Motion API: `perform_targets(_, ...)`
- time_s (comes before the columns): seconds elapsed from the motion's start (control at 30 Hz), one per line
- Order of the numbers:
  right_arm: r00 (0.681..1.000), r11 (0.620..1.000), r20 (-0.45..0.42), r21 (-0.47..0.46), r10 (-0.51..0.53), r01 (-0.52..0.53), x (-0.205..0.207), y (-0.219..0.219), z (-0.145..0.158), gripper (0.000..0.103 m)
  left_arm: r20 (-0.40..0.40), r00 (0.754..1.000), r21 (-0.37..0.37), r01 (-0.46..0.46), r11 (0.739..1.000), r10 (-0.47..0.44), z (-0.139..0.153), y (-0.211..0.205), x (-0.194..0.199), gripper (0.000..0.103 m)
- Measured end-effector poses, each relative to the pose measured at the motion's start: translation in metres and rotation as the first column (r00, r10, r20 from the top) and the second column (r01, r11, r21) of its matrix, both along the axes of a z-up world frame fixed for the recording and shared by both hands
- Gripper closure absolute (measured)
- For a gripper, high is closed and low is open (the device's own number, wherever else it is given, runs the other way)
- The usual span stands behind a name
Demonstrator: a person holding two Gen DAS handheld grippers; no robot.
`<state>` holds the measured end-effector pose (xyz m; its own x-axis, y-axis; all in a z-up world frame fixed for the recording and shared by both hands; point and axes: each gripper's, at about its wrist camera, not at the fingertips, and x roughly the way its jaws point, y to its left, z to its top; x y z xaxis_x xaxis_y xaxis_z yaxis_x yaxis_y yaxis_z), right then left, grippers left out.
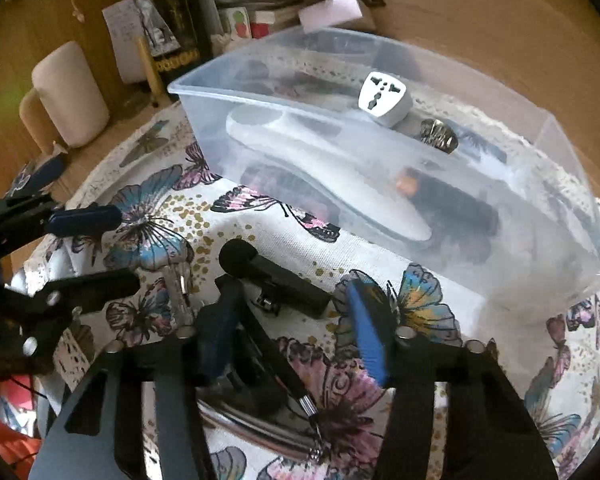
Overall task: Organize rigid objects
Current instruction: 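Grasp the keys with red tag with the left gripper while the right gripper grasps the black marker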
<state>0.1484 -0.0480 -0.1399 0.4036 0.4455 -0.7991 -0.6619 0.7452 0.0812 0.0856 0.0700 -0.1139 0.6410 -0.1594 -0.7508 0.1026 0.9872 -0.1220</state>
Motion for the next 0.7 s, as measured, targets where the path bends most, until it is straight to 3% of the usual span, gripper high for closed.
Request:
perform_targets(0.03,1.0,1.0,-0.008,0.009,0.001,-0.001,0.0,-0.002,0.001,0.07,0.001,1.0,0.001,0.007,1.0,-0.007,0.0,-0.001,0.0,0.049)
perform_targets(0.27,0.998,0.995,0.017,0.077,-0.059,0.057,-0.006,-0.029,0.01,0.07,-0.02,0.998,0.014,0.066,0.998,-0.066,0.0,-0.024,0.005,0.048)
perform_targets(0.37,0.996,0.992,0.036,0.096,-0.08,0.077,-0.01,-0.043,0.015,0.07,-0.041,0.996,0.042,0.086,0.995,-0.084,-0.004,-0.038,0.011,0.035)
perform_targets(0.43,0.994,0.991,0.054,0.102,-0.09,0.084,-0.013,-0.053,0.018,0.07,-0.054,0.994,0.053,0.1,0.994,-0.097,-0.005,-0.045,0.015,0.031)
perform_targets(0.63,0.99,0.987,0.08,0.117,-0.119,0.109,-0.017,-0.071,0.018,0.07,-0.082,0.987,0.103,0.144,0.984,-0.136,-0.009,-0.064,0.026,0.03)
perform_targets(0.7,0.989,0.985,0.079,0.127,-0.127,0.116,-0.016,-0.076,0.018,0.07,-0.069,0.988,0.108,0.146,0.983,-0.139,-0.008,-0.066,0.026,0.041)
